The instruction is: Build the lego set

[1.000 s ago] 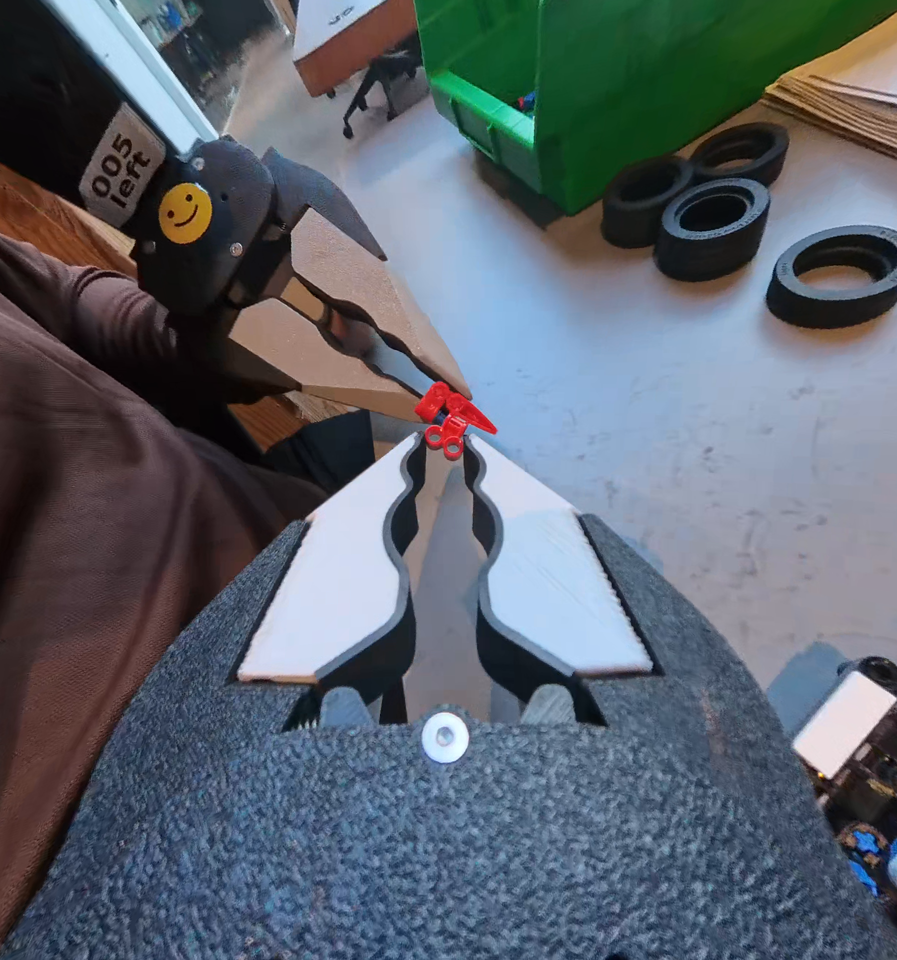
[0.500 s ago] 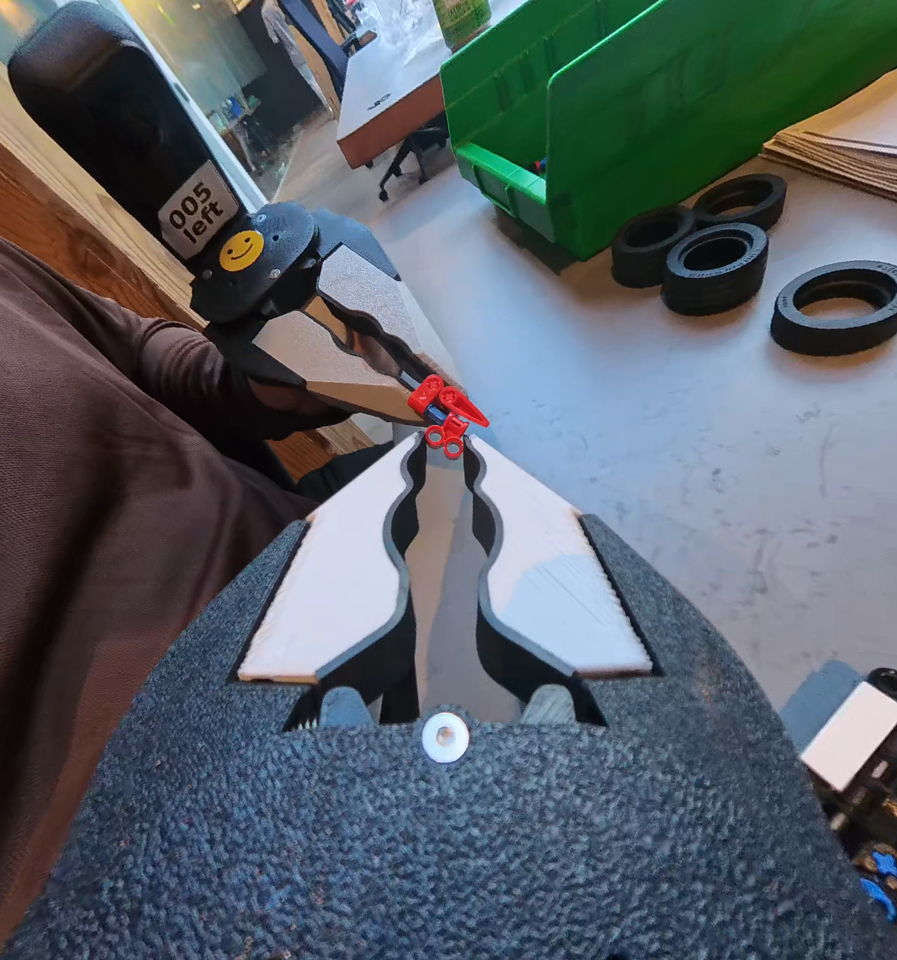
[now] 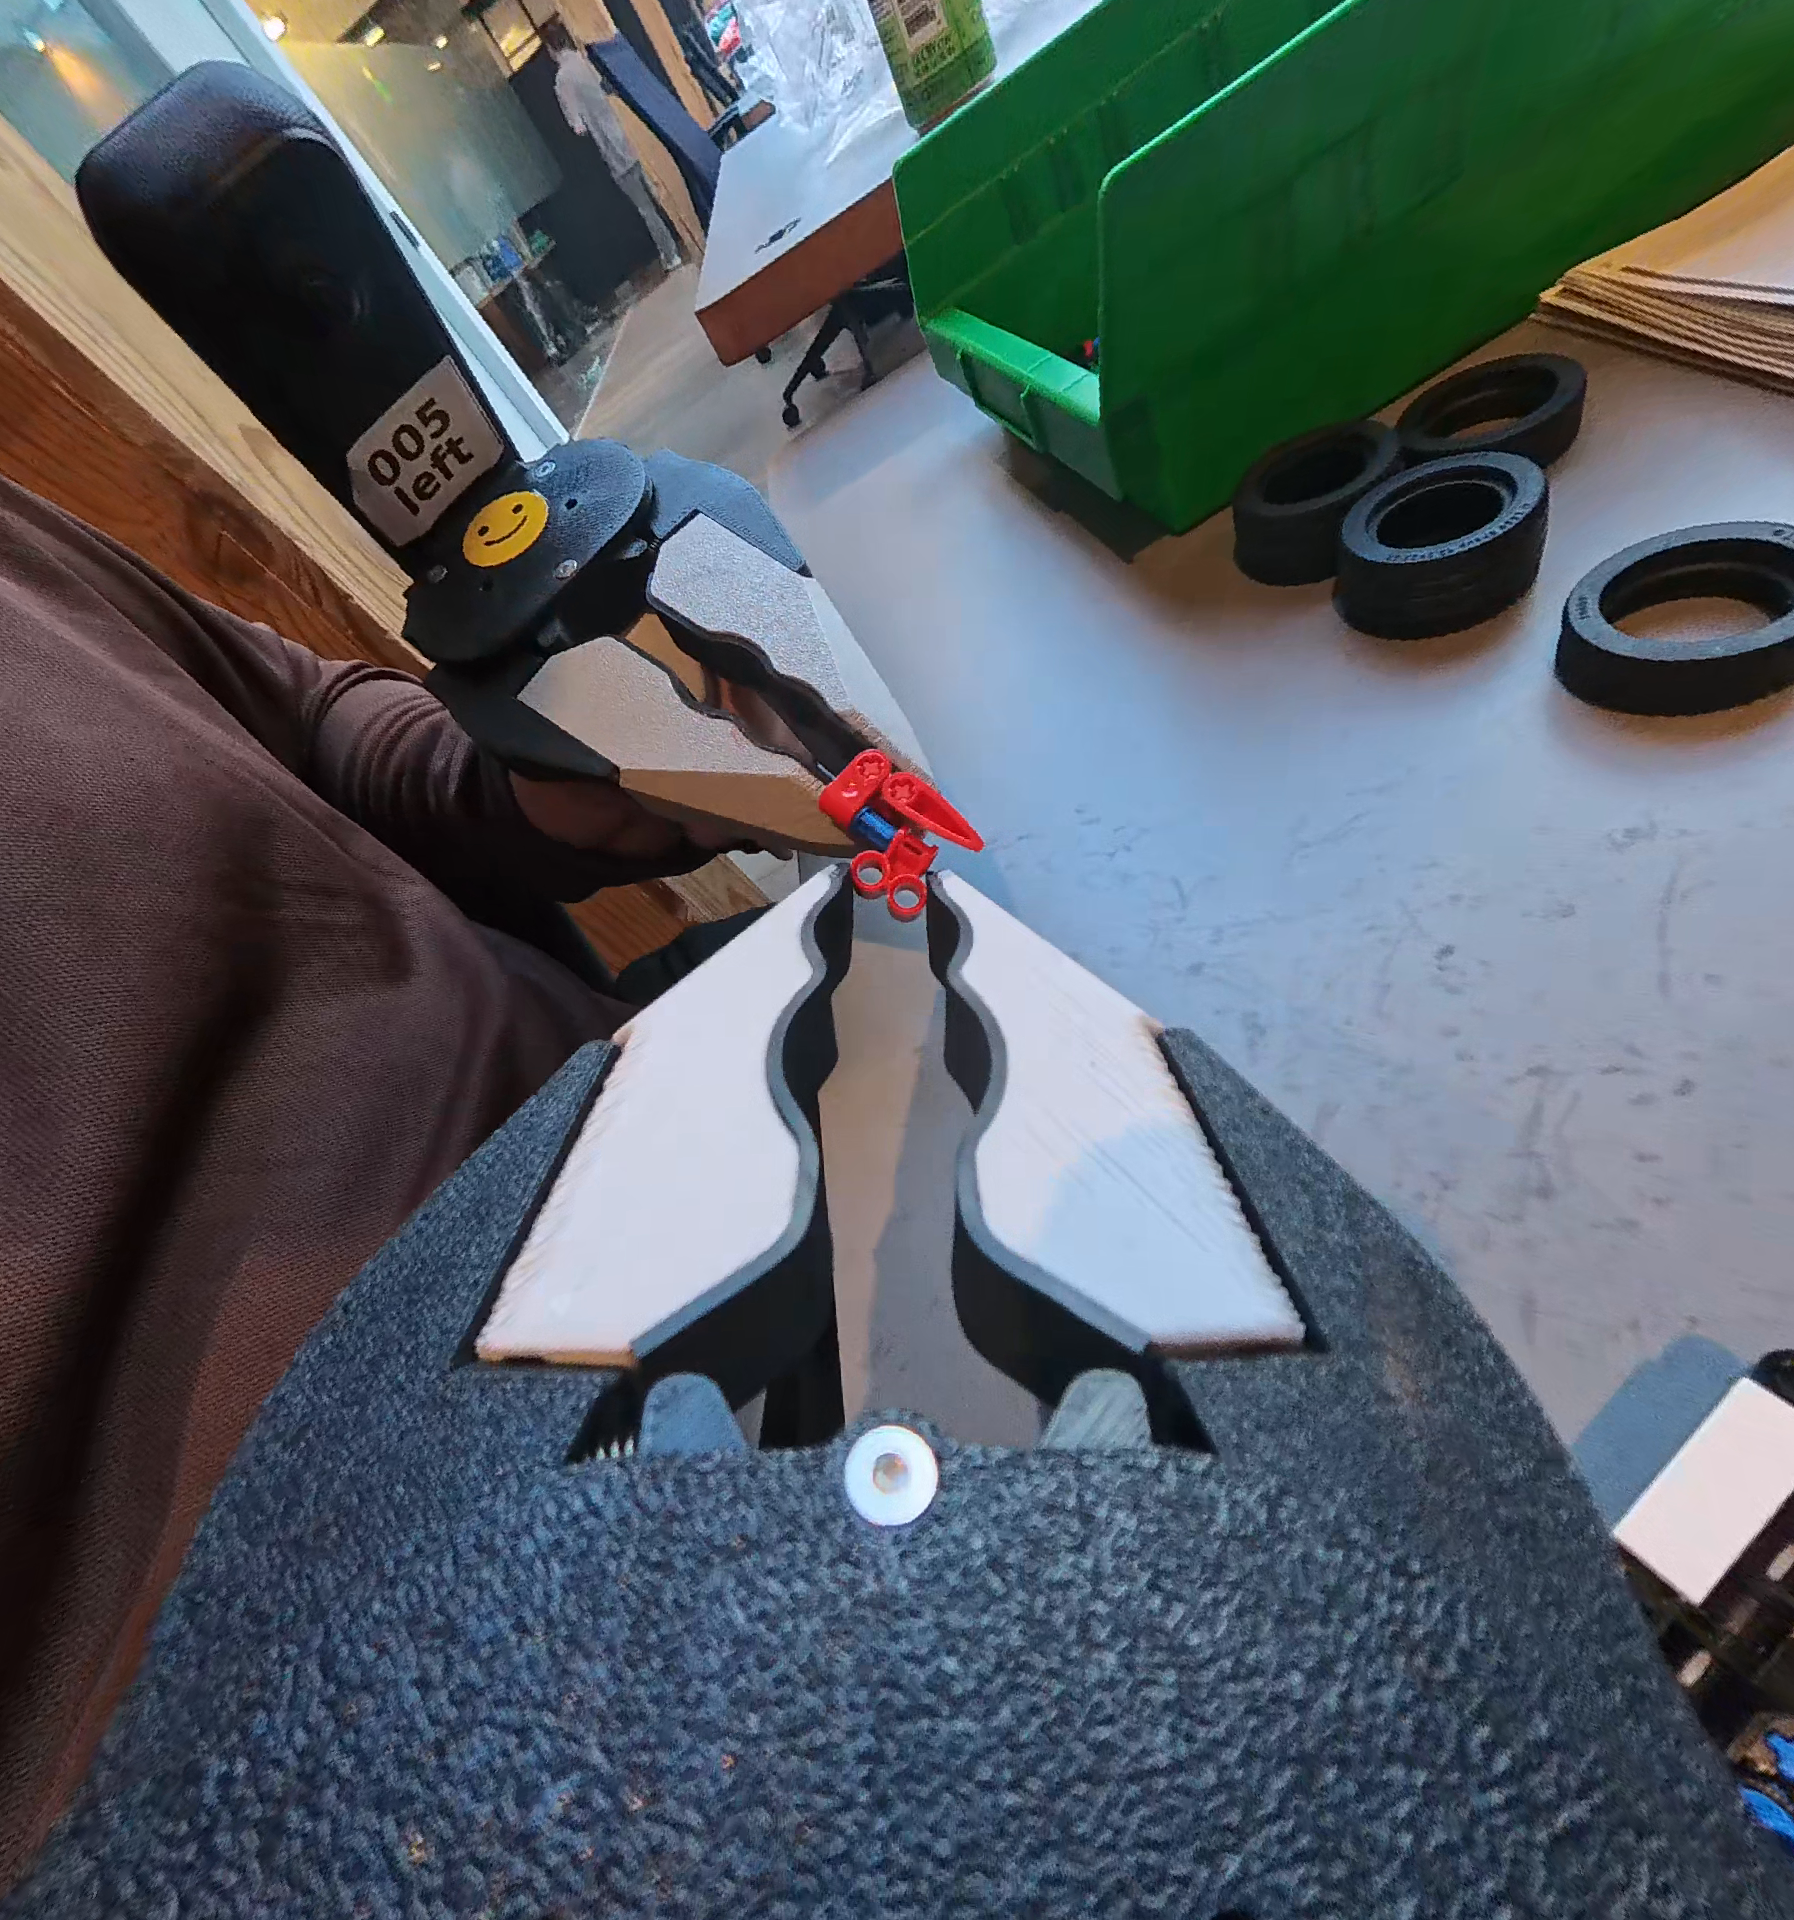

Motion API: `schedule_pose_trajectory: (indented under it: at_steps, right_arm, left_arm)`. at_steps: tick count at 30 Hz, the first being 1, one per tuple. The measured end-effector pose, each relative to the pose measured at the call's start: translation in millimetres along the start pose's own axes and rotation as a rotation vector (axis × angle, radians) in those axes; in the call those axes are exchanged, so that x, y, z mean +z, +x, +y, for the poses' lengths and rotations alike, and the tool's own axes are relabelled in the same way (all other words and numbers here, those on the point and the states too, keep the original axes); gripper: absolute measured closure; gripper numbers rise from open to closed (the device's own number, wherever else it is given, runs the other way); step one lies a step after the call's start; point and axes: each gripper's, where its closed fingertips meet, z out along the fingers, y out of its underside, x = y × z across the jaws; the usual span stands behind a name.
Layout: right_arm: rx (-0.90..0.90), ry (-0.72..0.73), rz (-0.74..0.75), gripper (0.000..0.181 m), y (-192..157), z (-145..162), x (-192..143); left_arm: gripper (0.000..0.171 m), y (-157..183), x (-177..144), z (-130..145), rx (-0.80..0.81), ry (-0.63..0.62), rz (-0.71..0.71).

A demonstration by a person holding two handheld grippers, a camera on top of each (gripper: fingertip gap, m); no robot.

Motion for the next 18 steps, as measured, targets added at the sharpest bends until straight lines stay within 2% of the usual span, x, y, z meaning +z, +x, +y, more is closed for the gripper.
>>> schedule_pose_trajectory:
  at_steps: [8, 18]
  right_arm:
    - [-0.076, -0.039, 0.065, 0.168, 5.4, 3.6, 2.2]
    - [-0.13, -0.061, 0.091, 0.169, 6.5, 4.3, 5.5]
  left_arm:
    - [0.167, -3.4, 6.1, 7.5, 0.009, -0.058, -0.035]
    - [0.167, -5.4, 4.9, 9.7, 0.025, -0.069, -0.053]
